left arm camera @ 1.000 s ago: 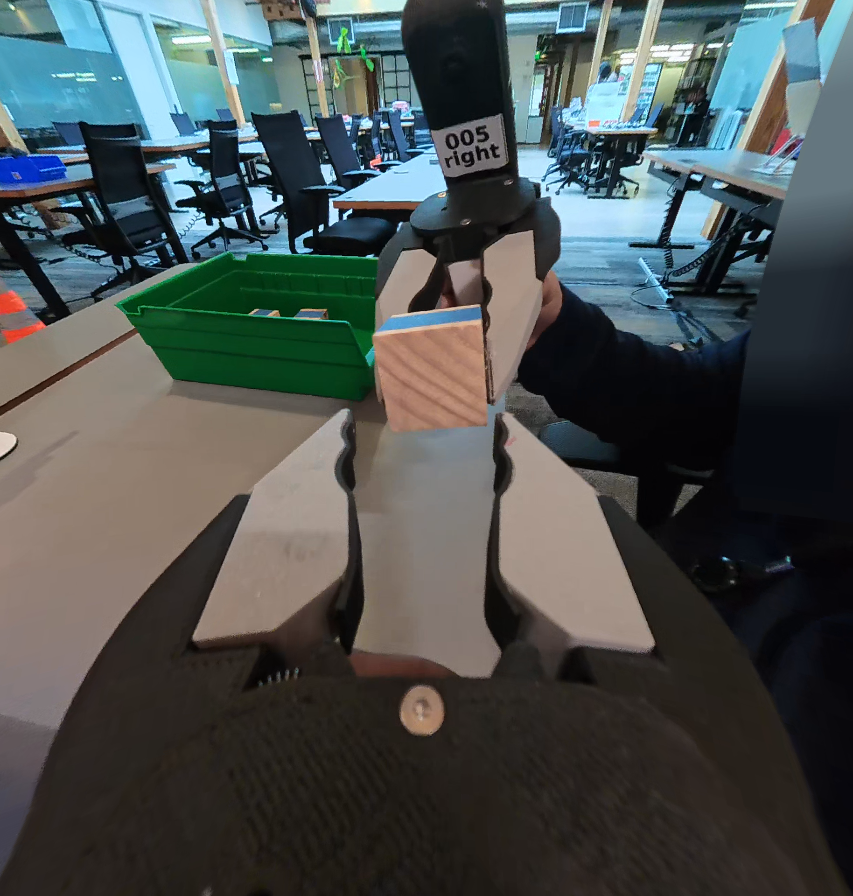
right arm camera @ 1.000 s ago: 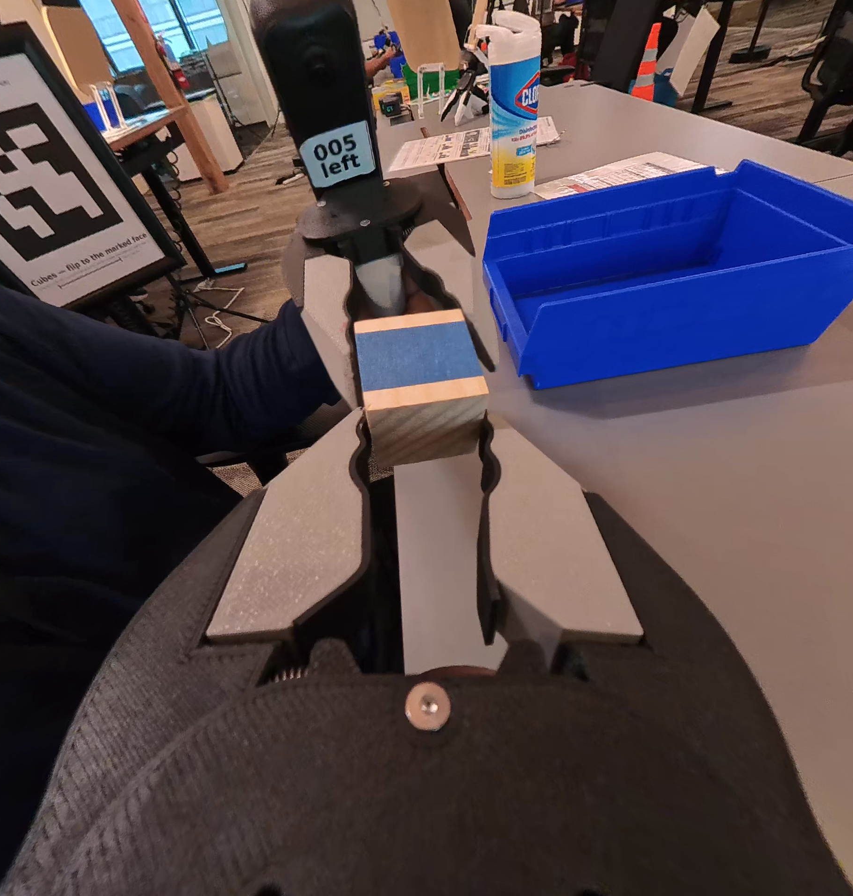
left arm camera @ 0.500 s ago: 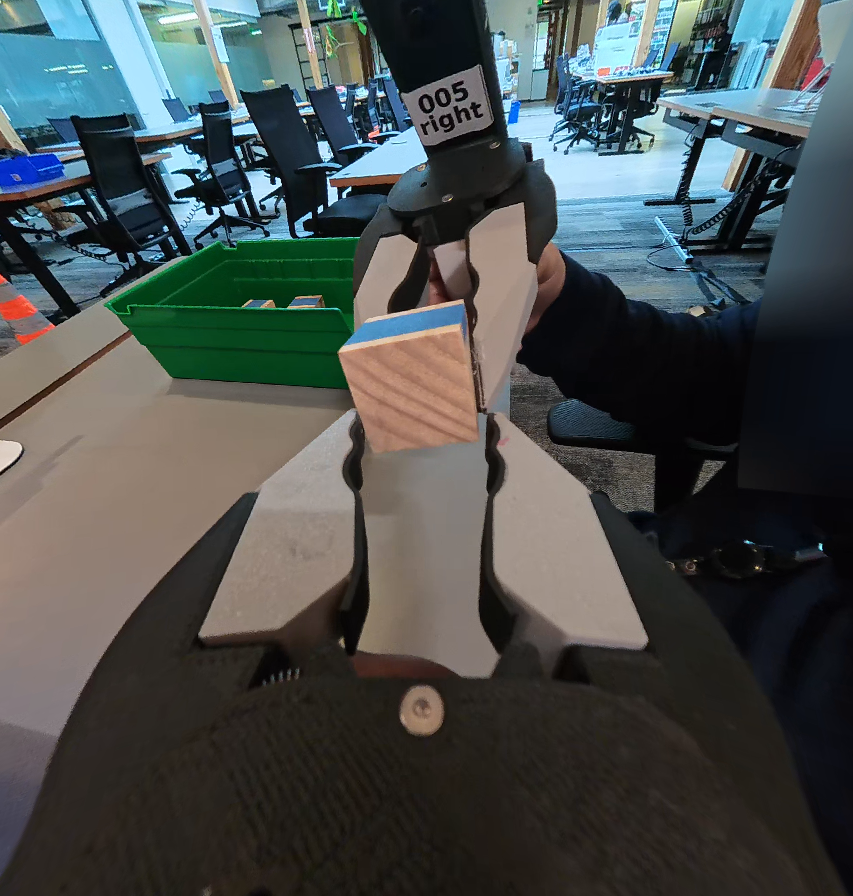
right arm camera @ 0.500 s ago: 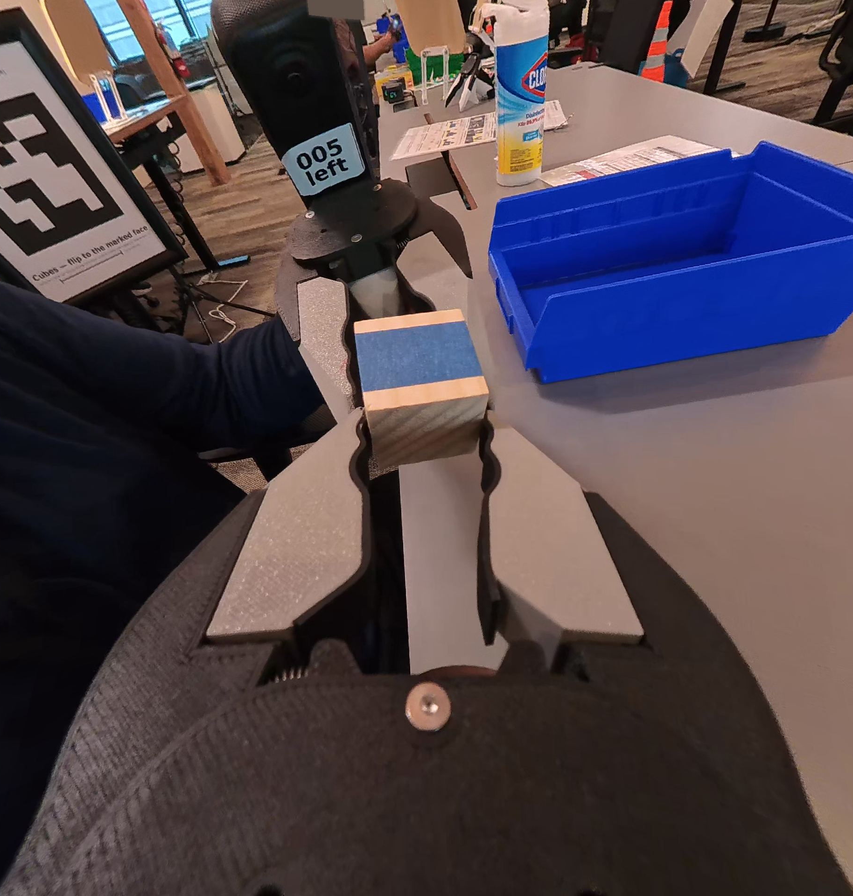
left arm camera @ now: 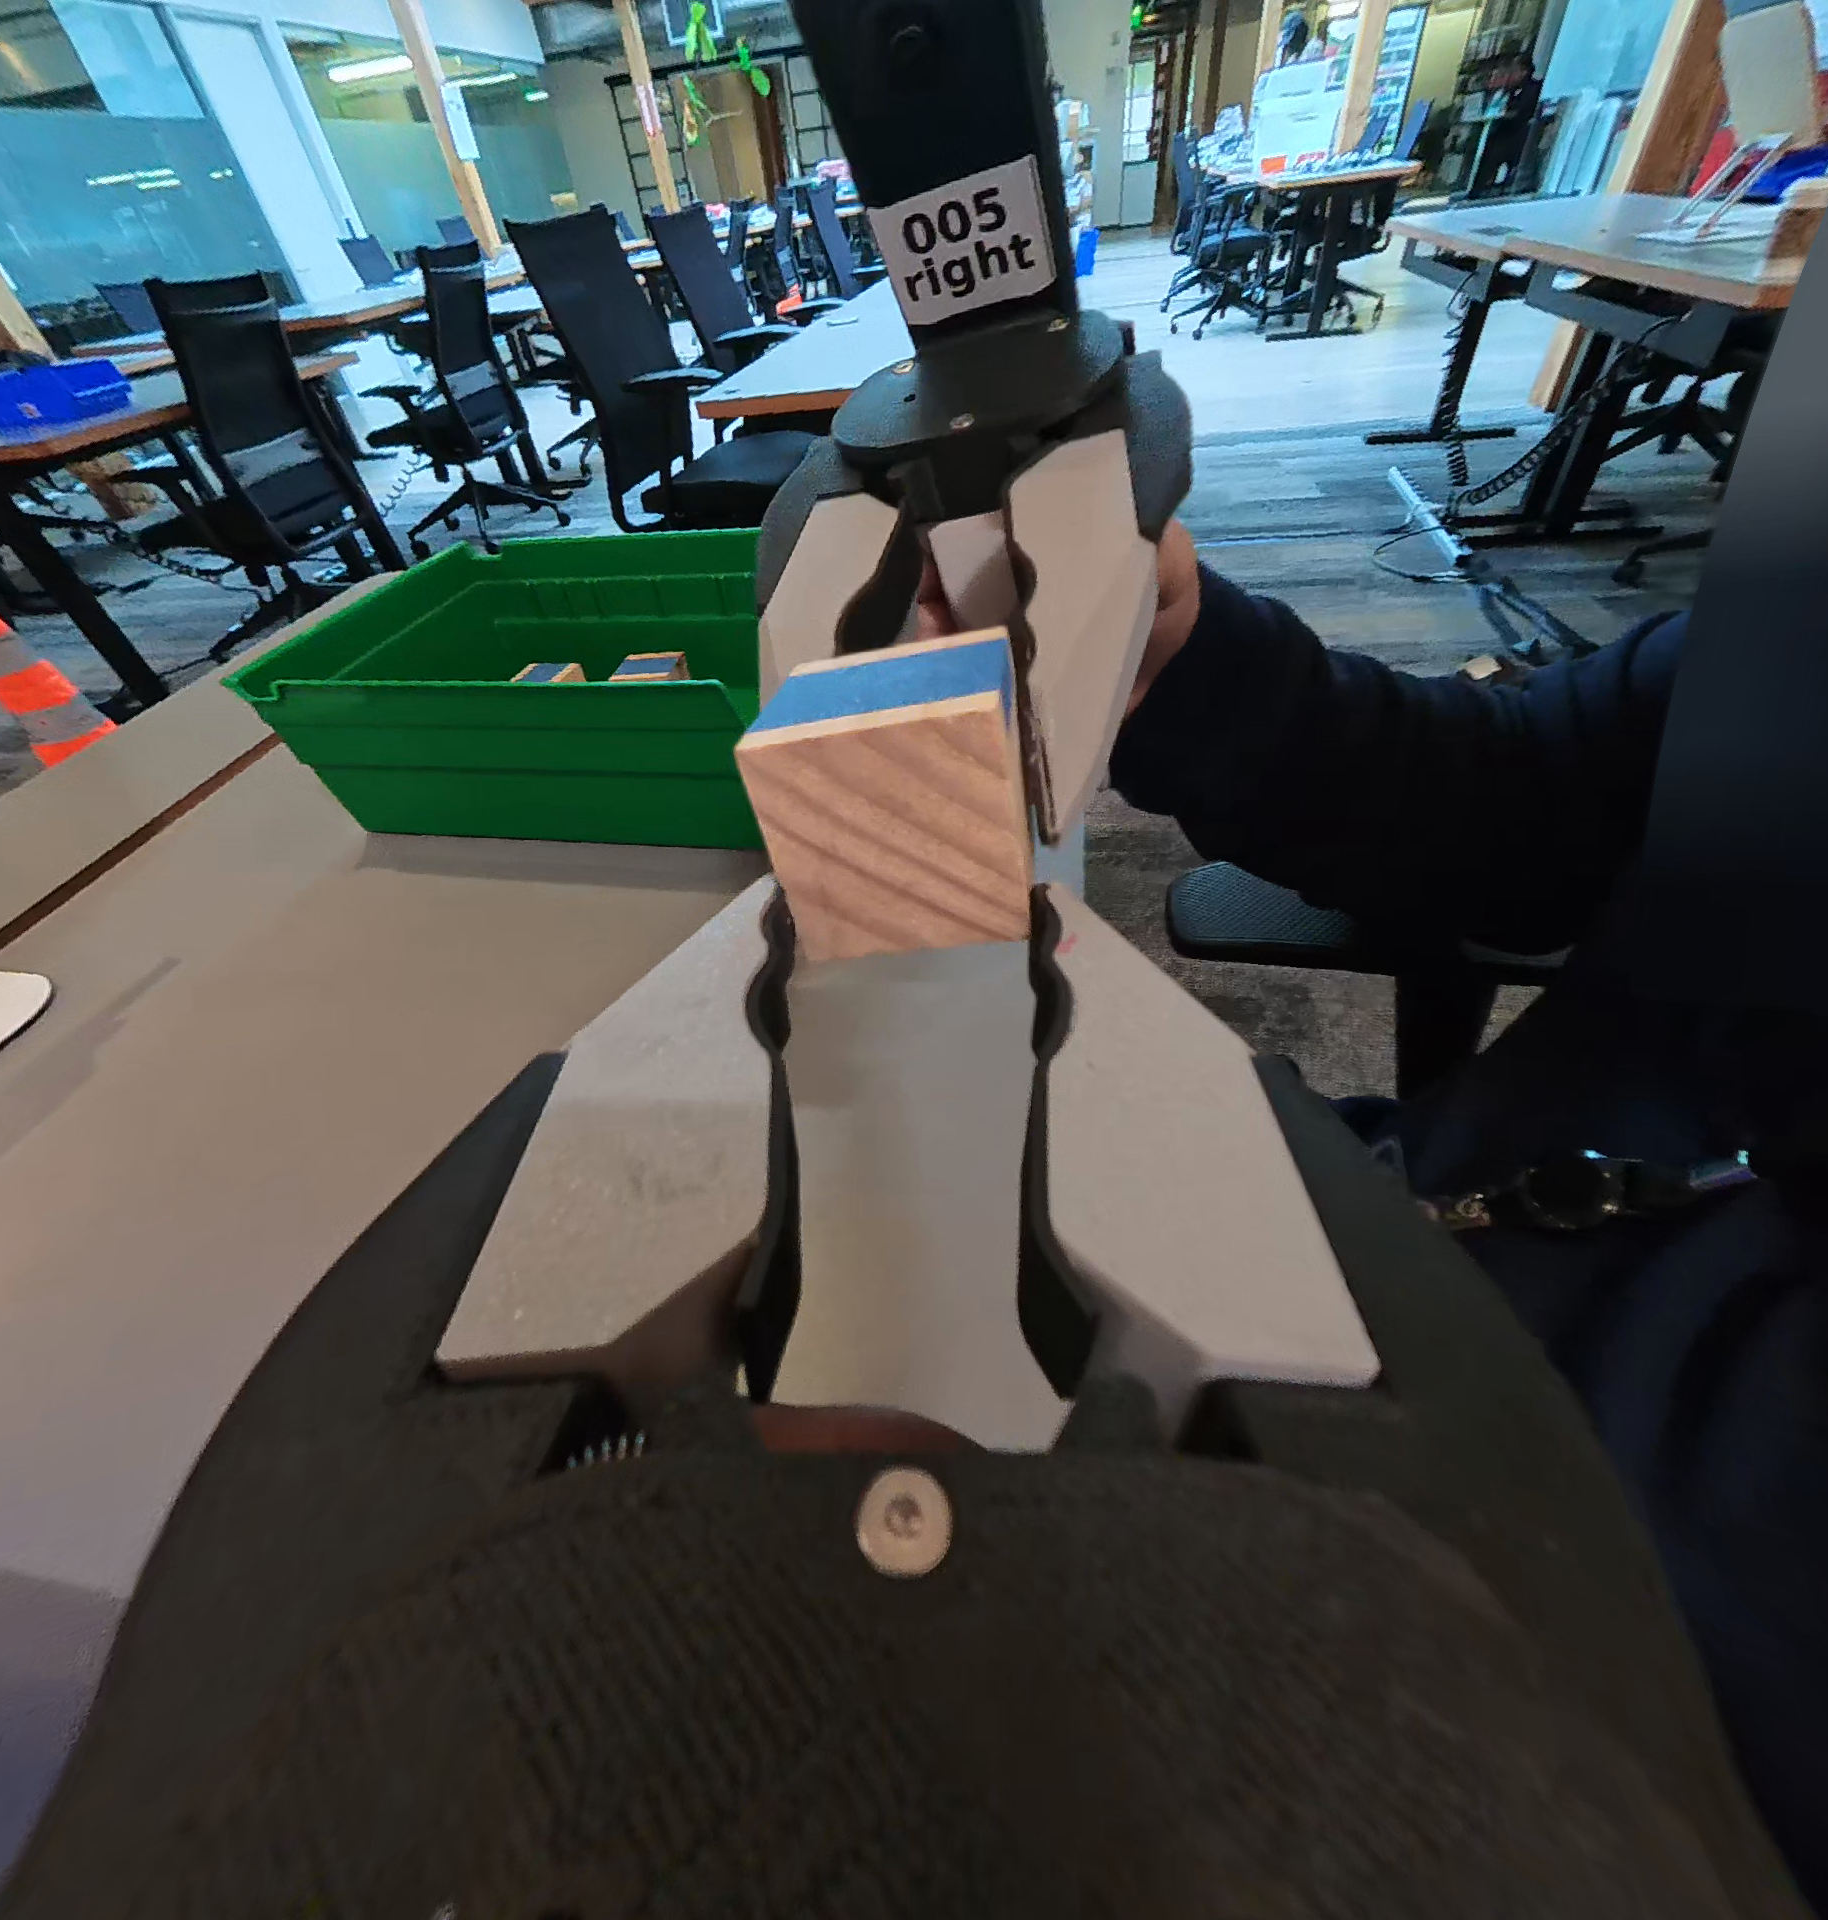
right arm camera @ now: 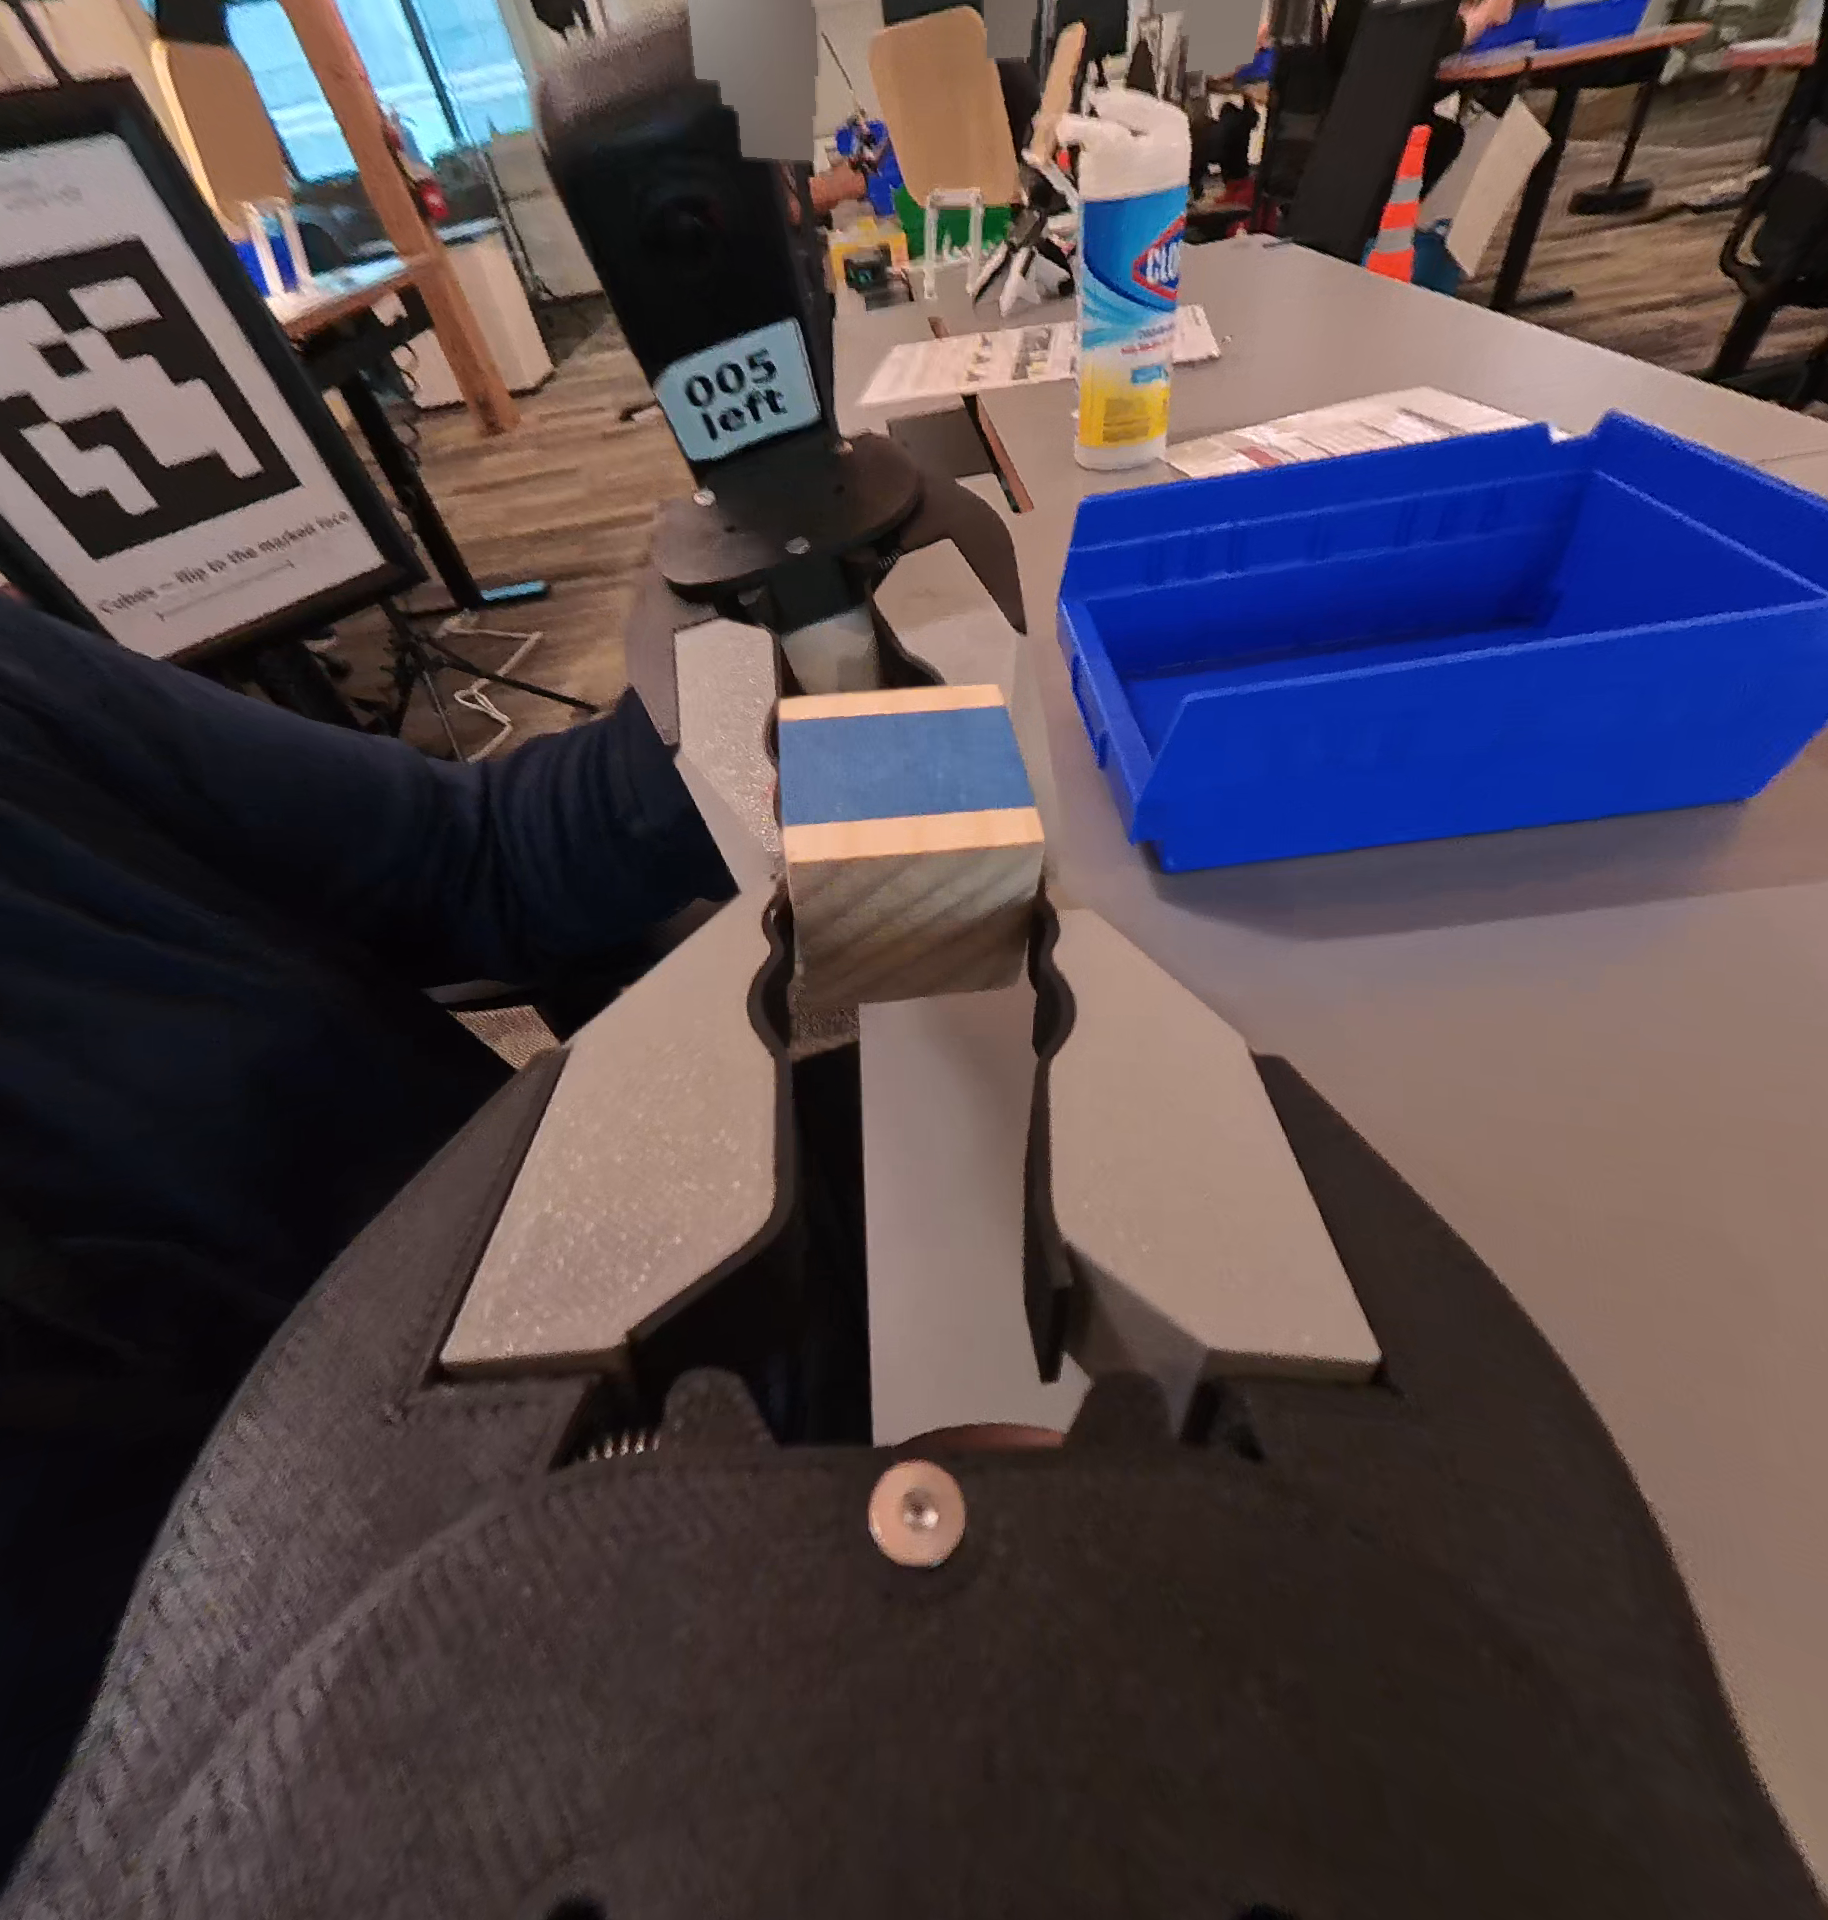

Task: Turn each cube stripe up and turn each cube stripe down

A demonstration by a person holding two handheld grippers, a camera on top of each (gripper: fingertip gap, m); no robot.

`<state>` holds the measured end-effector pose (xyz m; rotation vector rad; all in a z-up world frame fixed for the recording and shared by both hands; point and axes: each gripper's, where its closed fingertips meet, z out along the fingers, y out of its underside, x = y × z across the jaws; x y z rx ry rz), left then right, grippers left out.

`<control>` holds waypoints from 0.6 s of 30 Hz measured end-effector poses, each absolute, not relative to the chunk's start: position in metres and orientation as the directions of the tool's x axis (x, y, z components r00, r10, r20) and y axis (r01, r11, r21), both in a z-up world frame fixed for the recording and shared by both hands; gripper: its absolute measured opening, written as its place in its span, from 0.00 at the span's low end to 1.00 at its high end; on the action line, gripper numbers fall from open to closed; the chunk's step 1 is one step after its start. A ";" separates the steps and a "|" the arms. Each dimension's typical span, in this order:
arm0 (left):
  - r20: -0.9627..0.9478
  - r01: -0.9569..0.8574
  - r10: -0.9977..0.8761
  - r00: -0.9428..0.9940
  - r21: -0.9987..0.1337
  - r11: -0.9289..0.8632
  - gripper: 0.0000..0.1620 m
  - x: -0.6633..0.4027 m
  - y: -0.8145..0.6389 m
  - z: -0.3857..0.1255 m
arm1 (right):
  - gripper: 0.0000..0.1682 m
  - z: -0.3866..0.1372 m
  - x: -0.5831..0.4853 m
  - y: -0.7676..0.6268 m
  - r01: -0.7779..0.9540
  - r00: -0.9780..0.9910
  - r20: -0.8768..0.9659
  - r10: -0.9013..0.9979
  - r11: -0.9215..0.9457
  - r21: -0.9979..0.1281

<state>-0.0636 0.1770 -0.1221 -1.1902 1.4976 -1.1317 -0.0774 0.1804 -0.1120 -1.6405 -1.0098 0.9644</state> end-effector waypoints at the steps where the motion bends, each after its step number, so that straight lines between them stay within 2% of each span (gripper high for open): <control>1: -0.088 -0.171 -0.984 -0.156 -0.979 0.115 0.27 -0.064 0.176 -0.121 | 0.25 -0.109 -0.077 0.179 0.159 0.338 -0.146 0.930 -0.209 -0.965; 9: -0.105 -0.203 -0.982 -0.157 -0.970 0.136 0.27 -0.061 0.175 -0.129 | 0.28 -0.097 -0.076 0.180 0.094 0.332 -0.153 0.931 -0.194 -0.976; 11: -0.105 -0.212 -0.980 -0.166 -0.967 0.140 0.27 -0.061 0.173 -0.131 | 0.25 -0.101 -0.075 0.180 0.118 0.337 -0.155 0.929 -0.205 -0.972; 18: -0.126 -0.266 -0.975 -0.186 -0.948 0.173 0.27 -0.064 0.173 -0.141 | 0.25 -0.114 -0.075 0.177 0.212 0.348 -0.120 0.930 -0.203 -0.956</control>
